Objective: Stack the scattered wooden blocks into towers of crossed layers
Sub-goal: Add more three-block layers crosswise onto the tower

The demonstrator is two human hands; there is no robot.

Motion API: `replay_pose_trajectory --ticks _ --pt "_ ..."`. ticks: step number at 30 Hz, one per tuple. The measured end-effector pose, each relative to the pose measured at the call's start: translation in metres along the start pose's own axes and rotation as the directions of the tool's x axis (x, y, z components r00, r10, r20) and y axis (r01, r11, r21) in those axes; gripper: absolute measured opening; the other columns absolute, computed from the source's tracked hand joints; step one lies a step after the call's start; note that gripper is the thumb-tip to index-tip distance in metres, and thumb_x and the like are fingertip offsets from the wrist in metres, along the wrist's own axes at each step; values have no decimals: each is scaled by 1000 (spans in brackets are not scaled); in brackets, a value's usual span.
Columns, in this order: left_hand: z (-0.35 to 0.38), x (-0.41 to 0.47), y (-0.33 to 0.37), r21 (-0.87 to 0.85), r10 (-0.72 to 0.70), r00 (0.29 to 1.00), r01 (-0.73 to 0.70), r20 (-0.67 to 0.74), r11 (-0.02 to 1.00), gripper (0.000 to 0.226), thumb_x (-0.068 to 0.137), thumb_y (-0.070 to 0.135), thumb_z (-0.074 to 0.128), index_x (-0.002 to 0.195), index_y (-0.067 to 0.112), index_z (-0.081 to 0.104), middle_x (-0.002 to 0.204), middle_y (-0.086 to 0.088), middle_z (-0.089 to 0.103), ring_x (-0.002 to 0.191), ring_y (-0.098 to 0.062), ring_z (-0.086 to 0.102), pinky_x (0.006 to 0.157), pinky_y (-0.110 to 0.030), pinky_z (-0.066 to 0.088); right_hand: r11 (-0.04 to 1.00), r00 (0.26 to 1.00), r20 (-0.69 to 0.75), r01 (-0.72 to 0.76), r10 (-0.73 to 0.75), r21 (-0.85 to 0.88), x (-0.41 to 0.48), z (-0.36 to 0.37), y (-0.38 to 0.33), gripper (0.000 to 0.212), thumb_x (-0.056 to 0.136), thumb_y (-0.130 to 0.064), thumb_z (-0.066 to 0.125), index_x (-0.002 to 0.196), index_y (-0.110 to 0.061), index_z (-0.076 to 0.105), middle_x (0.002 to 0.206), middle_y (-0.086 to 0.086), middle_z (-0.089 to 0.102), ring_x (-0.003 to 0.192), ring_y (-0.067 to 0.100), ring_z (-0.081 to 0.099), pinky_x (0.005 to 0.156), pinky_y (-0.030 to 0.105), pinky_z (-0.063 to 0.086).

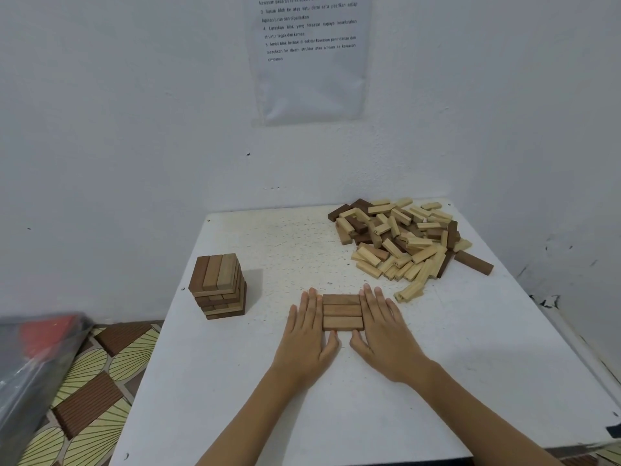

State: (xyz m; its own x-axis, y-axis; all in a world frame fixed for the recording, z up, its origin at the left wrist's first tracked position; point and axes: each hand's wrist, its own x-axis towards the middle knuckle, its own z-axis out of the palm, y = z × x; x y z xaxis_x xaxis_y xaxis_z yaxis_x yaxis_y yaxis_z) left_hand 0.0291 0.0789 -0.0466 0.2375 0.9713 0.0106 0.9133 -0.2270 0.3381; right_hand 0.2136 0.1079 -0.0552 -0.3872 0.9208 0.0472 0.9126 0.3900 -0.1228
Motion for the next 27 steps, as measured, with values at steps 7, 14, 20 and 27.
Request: replay_pose_trajectory --ticks 7,14,20,27 --pt "-29 -3 -9 -434 67 998 -64 -9 899 72 94 36 54 150 44 9 158 16 -20 142 2 -24 115 -32 -5 876 994 -96 94 -55 474 -6 -18 10 57 94 -43 51 145 -37 26 159 -12 8 146 3 0 110 18 -5" --pt "-29 8 -18 -259 213 975 -222 -60 940 48 95 46 53 140 35 40 161 18 3 145 0 -17 116 -27 -4 930 988 -91 147 -123 338 0 -19 15 53 87 -60 35 133 -35 44 159 -14 16 147 12 10 116 44 12" --pt "-26 21 -20 -295 263 951 -301 -160 907 35 89 36 63 115 13 60 136 8 50 131 3 36 111 -25 29 929 979 -136 186 -149 321 5 -17 16 40 86 -55 42 119 -33 52 145 -16 40 138 5 30 103 27 17" --pt "-28 38 -23 -240 281 951 -304 -128 922 39 74 39 69 99 10 62 111 0 61 91 -12 58 80 -22 47 888 978 -126 203 -165 412 13 -20 22 42 80 -53 52 114 -28 57 133 -12 52 123 4 41 103 34 34"
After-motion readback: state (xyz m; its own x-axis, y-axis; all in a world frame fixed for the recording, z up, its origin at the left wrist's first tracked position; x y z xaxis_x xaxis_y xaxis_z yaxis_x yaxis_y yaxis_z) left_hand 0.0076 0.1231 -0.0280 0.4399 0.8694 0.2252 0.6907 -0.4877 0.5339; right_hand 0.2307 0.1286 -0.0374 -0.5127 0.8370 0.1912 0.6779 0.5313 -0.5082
